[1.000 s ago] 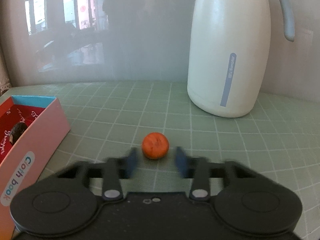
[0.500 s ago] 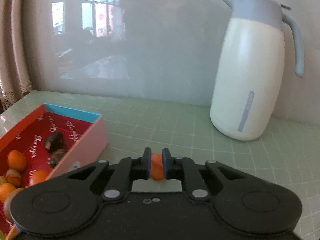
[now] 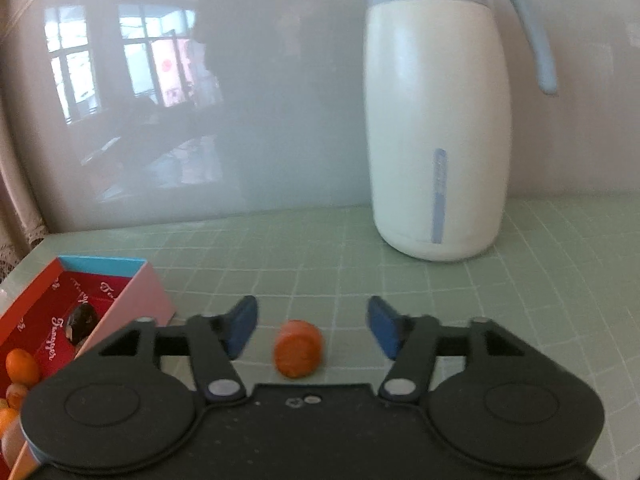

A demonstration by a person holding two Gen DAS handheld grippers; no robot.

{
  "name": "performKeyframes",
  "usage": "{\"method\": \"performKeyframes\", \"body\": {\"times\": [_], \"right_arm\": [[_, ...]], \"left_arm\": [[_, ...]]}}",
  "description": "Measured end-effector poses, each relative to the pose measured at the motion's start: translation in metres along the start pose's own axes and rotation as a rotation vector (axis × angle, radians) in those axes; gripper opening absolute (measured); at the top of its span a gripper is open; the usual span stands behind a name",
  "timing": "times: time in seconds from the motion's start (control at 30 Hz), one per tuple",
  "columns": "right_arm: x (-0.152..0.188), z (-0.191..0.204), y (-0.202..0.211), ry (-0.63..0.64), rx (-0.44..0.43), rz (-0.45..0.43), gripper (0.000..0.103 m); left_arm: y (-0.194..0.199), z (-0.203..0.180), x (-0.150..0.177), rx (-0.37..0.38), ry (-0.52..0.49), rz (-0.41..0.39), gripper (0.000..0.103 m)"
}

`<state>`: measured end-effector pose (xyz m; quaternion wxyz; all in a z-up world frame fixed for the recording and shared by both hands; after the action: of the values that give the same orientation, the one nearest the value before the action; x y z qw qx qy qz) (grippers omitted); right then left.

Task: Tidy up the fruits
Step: 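Grasp the tangerine with the right tool, then carry the tangerine with the right tool into the red box and release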

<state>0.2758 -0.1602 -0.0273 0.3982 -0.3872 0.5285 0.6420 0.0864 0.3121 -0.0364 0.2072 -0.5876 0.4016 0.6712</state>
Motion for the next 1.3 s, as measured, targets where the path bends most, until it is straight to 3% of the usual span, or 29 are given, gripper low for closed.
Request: {"method": "performKeyframes", "body": {"times": [0.17,0.23,0.3,0.37,0.4,0.5,0.83,1.3], "right_arm": [[0.009,0.005,-0.008,0.093,0.105,0.006,0.067],[0.014,0.003,-0.015,0.088,0.108,0.040,0.074],[0.019,0.005,-0.019,0.086,0.088,0.061,0.073],[0.023,0.010,-0.020,0.099,0.065,0.089,0.057],[0.025,0.013,-0.021,0.108,0.060,0.099,0.043],[0.029,0.019,-0.021,0.142,0.064,0.111,0.029],[0.012,0.027,-0.002,0.123,0.032,0.057,0.029],[-0.006,0.115,0.047,0.159,-0.174,-0.034,0.029]], "left_arm": [[-0.004,0.001,0.003,-0.001,-0.005,0.010,0.085],[-0.005,0.001,0.003,-0.001,-0.003,0.011,0.085],[-0.004,0.001,0.003,0.003,-0.004,0.012,0.085],[-0.004,-0.001,0.003,0.007,-0.008,0.011,0.085],[-0.003,-0.001,0.003,0.009,-0.009,0.010,0.085],[-0.003,-0.001,0.004,0.008,-0.007,0.014,0.085],[0.000,0.004,0.002,0.001,-0.009,0.008,0.085],[0.016,0.012,-0.008,-0.004,-0.023,-0.023,0.085]]}}
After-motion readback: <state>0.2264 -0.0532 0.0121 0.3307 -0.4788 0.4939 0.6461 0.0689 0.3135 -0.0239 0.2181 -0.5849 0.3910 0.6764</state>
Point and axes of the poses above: each gripper's, at about its wrist camera, not at the fingertips, and y roughly against the way its jaws point, z to its left, x to its underside, the point moved 4 cm from there along -y, roughly the way its jaws point, and after that the axes turned 10 degrees about -z, right-handed, at the moved point
